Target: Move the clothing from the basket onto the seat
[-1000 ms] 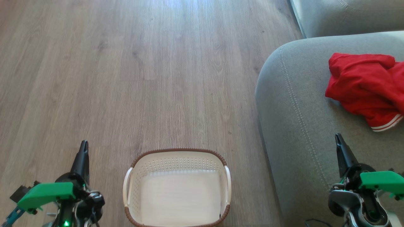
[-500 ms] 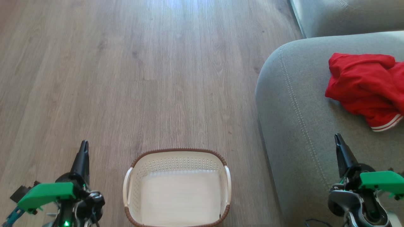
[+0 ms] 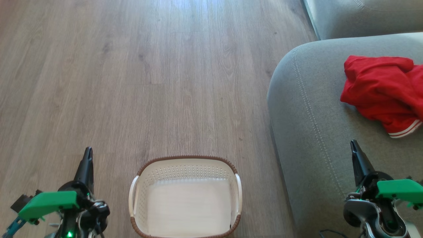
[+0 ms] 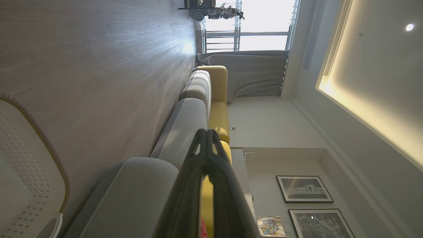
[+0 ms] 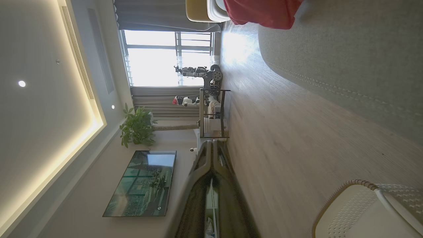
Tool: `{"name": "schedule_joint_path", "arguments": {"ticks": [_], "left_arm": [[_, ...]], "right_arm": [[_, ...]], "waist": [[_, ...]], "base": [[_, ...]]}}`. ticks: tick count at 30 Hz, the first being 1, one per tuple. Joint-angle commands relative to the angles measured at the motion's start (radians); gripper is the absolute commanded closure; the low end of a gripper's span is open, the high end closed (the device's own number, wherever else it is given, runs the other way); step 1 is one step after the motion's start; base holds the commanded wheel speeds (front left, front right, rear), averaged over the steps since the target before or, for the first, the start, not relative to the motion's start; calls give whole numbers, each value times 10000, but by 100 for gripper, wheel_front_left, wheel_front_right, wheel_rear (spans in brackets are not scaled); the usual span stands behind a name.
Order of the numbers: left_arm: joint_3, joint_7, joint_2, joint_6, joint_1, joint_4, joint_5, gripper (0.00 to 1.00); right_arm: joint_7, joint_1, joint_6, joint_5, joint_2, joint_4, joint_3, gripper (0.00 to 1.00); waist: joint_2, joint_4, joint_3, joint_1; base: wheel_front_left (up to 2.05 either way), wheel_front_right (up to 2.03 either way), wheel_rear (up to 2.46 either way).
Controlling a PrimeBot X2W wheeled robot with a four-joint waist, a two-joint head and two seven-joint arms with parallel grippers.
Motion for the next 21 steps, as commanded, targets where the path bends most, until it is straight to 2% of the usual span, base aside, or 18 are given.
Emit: {"name": "schedule_joint_path", "arguments": {"ticks": [1, 21], "left_arm": [[368, 80, 74, -65, -487, -270, -23, 100], [367, 79, 74, -65, -487, -271, -23, 100]], "right_arm": [[80, -497, 0, -31, 45, -334, 173, 100], [100, -499, 0, -52, 62, -333, 148, 100]], "waist": [[0, 0, 0, 0], [0, 0, 0, 0]], "base": [[0, 0, 0], [0, 0, 0]]}}
